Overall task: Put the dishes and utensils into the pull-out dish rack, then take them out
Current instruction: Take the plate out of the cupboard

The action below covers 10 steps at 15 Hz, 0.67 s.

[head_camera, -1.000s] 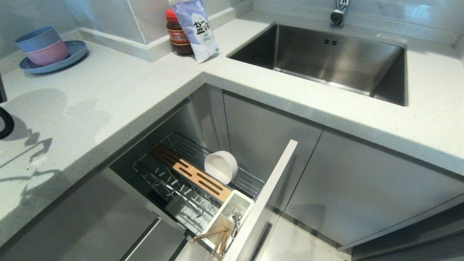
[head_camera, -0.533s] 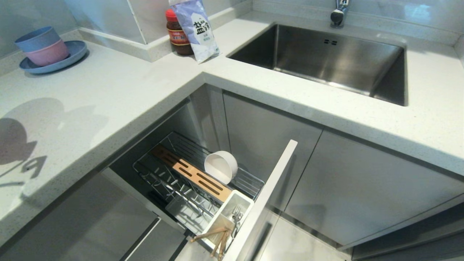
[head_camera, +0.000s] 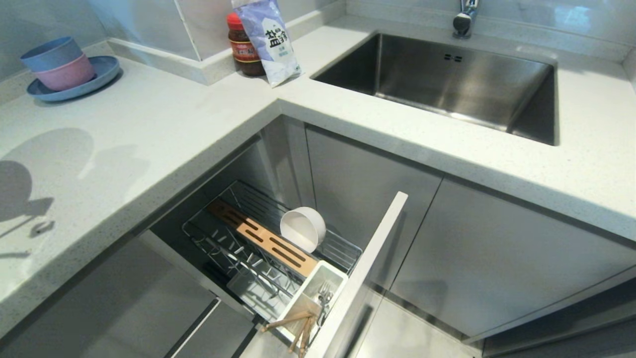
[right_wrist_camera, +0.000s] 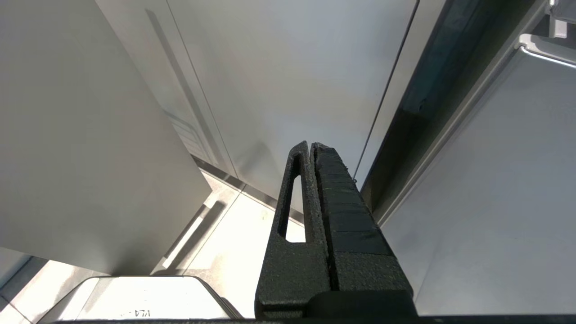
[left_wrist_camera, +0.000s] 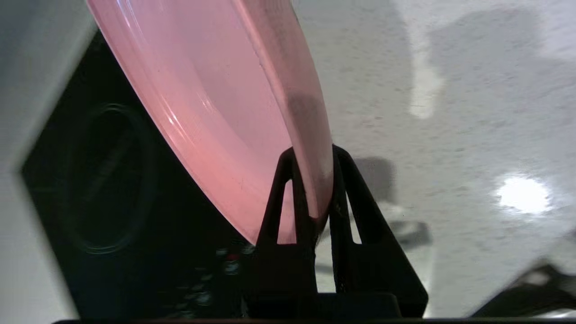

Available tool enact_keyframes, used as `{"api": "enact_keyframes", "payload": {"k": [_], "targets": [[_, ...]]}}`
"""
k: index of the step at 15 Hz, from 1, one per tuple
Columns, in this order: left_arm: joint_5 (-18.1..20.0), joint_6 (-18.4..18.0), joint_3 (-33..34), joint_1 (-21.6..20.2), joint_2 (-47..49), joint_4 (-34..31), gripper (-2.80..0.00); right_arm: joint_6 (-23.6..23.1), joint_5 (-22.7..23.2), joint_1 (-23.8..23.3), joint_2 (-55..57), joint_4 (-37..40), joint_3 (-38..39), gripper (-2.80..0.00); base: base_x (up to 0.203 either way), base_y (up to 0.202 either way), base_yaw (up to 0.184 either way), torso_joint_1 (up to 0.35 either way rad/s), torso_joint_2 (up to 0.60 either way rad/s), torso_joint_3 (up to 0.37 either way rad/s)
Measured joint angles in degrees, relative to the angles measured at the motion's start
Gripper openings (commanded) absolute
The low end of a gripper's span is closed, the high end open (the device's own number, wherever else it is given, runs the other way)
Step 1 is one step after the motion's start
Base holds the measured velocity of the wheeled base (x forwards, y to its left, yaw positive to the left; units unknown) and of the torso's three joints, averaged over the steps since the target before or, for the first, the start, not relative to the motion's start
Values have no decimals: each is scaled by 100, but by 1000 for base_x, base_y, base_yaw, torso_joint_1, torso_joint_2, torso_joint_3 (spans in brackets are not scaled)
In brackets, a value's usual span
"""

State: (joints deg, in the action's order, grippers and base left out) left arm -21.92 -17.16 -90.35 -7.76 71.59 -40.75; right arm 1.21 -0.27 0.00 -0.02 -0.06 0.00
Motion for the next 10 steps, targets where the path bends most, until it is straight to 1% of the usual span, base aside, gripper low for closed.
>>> {"api": "enact_keyframes", "payload": {"k": [1, 2, 3, 5, 8, 10], "targets": [[-131, -262, -100, 19, 21, -183, -280, 0, 0, 0, 0, -2, 0, -280, 0, 0, 0, 0, 0, 0], [-167, -446, -183, 36, 58, -411, -280, 1, 0, 0, 0, -2, 0, -280, 0, 0, 0, 0, 0, 0], [-184, -502, -245, 90, 112, -634, -280, 0, 2, 0, 0, -2, 0, -280, 0, 0, 0, 0, 0, 0], [-263, -514, -411, 256, 290, -969, -280, 0, 0, 0, 0, -2, 0, -280, 0, 0, 0, 0, 0, 0], [-654, -497, -708, 550, 711, -1119, -280, 2, 0, 0, 0, -2, 0, -280, 0, 0, 0, 0, 0, 0], [-917, -489, -883, 670, 1017, -1143, -280, 2, 0, 0, 0, -2, 0, -280, 0, 0, 0, 0, 0, 0]]}}
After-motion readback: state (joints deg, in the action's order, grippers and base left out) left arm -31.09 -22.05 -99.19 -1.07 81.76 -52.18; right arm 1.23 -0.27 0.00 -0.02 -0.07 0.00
